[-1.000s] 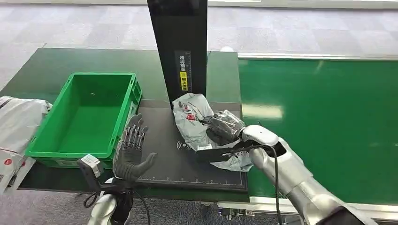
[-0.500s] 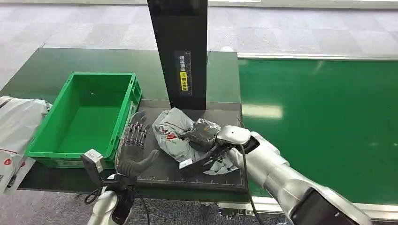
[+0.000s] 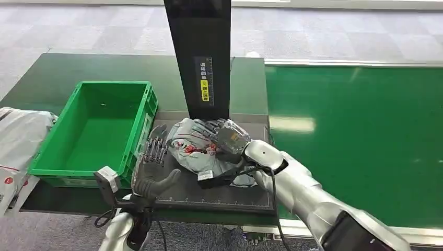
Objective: Moved the parcel from conveyor to table for the left to box.
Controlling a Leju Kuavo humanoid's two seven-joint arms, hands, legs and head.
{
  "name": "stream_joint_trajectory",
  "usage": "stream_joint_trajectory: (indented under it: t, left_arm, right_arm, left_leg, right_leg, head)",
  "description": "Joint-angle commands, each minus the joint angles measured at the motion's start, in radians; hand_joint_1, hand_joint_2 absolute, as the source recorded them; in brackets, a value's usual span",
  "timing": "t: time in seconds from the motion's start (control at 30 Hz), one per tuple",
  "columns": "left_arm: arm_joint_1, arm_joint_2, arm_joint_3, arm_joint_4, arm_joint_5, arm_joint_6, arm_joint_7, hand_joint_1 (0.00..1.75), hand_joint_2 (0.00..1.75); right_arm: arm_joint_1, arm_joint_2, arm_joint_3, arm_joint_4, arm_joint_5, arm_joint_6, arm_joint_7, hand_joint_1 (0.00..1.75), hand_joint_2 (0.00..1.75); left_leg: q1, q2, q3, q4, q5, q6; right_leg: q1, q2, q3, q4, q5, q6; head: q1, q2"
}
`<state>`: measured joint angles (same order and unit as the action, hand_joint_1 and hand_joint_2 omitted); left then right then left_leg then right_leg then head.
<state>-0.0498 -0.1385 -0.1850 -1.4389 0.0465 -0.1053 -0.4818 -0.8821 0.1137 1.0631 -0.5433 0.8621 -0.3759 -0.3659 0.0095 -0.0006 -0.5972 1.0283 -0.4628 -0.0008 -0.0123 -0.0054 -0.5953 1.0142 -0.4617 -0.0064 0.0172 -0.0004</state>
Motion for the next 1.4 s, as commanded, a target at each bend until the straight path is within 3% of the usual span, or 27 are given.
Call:
stream_joint_trajectory:
  t: [0.03,0.13,0.17,0.2,0.4,0.73,0.9,1.0,1.2,1.23,1.27,1.4]
  left_arm:
    - [-0.039,0.030,-0.043,0.071,0.000,-0.004,0.000,0.00,1.75]
    - [-0.039,0.035,-0.063,0.077,-0.020,-0.001,-0.010,0.00,1.75]
    - [-0.041,0.035,-0.065,0.081,-0.021,0.000,-0.011,0.00,1.75]
    - [-0.046,0.048,-0.088,0.082,-0.077,0.023,-0.017,0.00,1.75]
    - [-0.077,0.053,-0.159,0.096,-0.292,0.109,-0.016,0.00,1.75]
    - [-0.290,0.040,-0.305,0.257,-0.682,0.304,0.024,0.00,1.75]
    - [-0.499,0.059,-0.462,0.539,-0.860,0.142,0.158,0.00,1.75]
    - [-0.593,0.031,-0.499,0.700,-0.904,0.083,0.215,0.00,1.75]
    - [-0.665,0.012,-0.526,0.814,-0.946,-0.017,0.295,0.00,1.75]
    - [-0.668,0.011,-0.524,0.817,-0.946,-0.016,0.296,0.19,1.75]
    - [-0.670,0.010,-0.513,0.818,-0.939,-0.010,0.298,1.75,1.75]
    - [-0.665,0.017,-0.495,0.793,-0.936,0.029,0.291,1.75,1.75]
  right_arm:
    - [0.136,-0.098,-0.297,-0.264,-0.173,-0.063,-0.106,0.00,1.75]
    - [0.232,-0.111,-0.416,-0.411,-0.354,0.027,-0.174,0.00,1.75]
    - [0.250,-0.120,-0.422,-0.437,-0.353,0.030,-0.173,0.00,1.75]
    - [0.306,-0.111,-0.498,-0.502,-0.474,0.094,-0.186,0.00,1.75]
    - [0.470,-0.122,-0.667,-0.706,-0.670,0.178,-0.215,0.00,1.75]
    - [0.646,-0.110,-0.815,-0.863,-0.685,0.200,-0.222,0.00,1.75]
    - [0.645,-0.078,-0.850,-0.856,-0.679,0.223,-0.222,0.00,1.75]
    - [0.666,-0.064,-0.882,-0.869,-0.658,0.225,-0.205,0.00,1.75]
    - [0.708,-0.070,-0.920,-0.894,-0.657,0.224,-0.207,0.00,1.75]
    - [0.712,-0.069,-0.923,-0.899,-0.657,0.224,-0.207,0.00,1.75]
    - [0.720,-0.068,-0.927,-0.909,-0.657,0.223,-0.207,0.00,1.75]
    - [0.754,-0.055,-0.950,-0.955,-0.649,0.216,-0.197,0.00,1.75]
  left_leg:
    - [0.001,-0.003,0.002,-0.002,0.000,0.000]
    - [0.001,-0.004,0.002,-0.003,0.001,0.000]
    - [0.001,-0.003,0.002,-0.002,0.000,0.000]
    - [0.001,-0.005,0.003,-0.003,0.001,0.000]
    - [0.001,-0.007,0.002,-0.003,0.001,0.000]
    - [0.000,-0.009,0.000,-0.002,0.002,0.000]
    - [0.000,-0.007,-0.001,-0.001,0.001,0.000]
    - [0.000,-0.006,0.000,-0.002,0.002,0.000]
    - [0.000,-0.004,0.001,-0.002,0.001,0.000]
    - [0.000,-0.002,0.000,-0.001,0.000,0.000]
    - [0.000,-0.002,0.001,-0.002,0.000,0.000]
    - [0.000,-0.002,0.002,-0.002,0.000,0.000]
  right_leg:
    - [0.001,-0.002,0.003,-0.002,0.000,0.000]
    - [0.001,-0.004,0.004,-0.003,0.000,0.000]
    - [0.001,-0.003,0.003,-0.002,0.000,0.000]
    - [0.001,-0.005,0.005,-0.004,0.000,0.000]
    - [0.001,-0.006,0.005,-0.004,-0.001,0.000]
    - [0.000,-0.009,0.003,-0.003,-0.001,0.000]
    - [0.000,-0.006,0.001,-0.001,0.000,0.000]
    - [0.000,-0.005,0.003,-0.002,0.000,0.000]
    - [0.000,-0.003,0.003,-0.003,0.001,0.000]
    - [0.000,-0.002,0.001,-0.001,0.001,0.000]
    - [0.000,-0.002,0.002,-0.002,0.001,0.000]
    - [0.001,-0.001,0.003,-0.003,0.001,0.000]
  head:
    - [0.000,0.000]
    - [0.000,0.000]
    - [0.000,0.000]
    - [0.000,0.000]
    - [0.000,0.000]
    - [0.000,0.000]
    - [0.000,0.000]
    - [0.000,0.000]
    - [0.000,0.000]
    - [0.000,0.000]
    - [0.000,0.000]
    - [0.000,0.000]
